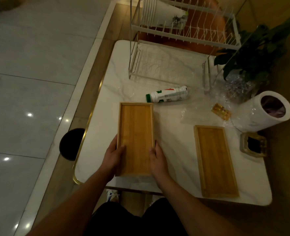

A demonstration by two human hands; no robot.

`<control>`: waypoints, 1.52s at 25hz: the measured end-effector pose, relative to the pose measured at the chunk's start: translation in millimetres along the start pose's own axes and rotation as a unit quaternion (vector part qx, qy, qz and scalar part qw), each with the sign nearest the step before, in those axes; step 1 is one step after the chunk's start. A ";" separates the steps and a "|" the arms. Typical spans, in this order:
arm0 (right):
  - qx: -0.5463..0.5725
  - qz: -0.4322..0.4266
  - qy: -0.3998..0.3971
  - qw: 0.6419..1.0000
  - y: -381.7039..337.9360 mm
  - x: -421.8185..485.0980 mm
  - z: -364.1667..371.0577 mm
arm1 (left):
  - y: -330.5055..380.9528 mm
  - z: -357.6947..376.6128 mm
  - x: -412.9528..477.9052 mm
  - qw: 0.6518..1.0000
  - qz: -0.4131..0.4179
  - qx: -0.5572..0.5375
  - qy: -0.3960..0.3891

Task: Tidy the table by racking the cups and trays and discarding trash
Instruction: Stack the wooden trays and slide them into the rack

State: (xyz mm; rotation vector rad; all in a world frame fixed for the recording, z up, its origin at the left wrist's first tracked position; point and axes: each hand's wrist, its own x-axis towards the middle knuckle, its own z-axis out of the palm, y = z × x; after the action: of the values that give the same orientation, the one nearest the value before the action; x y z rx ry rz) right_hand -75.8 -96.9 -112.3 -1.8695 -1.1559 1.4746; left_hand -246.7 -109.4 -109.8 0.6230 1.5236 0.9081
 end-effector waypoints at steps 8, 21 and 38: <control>0.042 -0.006 0.012 0.999 -1.2 5.3 3.4 | 10.7 3.5 10.2 1.000 0.011 0.020 0.000; -0.281 0.094 0.290 0.910 51.6 -8.1 -215.6 | 31.2 26.3 9.3 0.744 0.353 0.568 -0.007; -0.192 0.088 0.316 0.925 70.5 -16.2 -259.0 | 27.3 33.4 5.0 0.710 0.288 0.642 -0.033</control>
State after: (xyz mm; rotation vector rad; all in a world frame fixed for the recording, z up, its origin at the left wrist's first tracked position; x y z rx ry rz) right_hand 190.8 -115.8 -82.7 -2.5089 -1.0107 0.6318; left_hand -217.8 -83.8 -90.0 2.2049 1.7697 0.0510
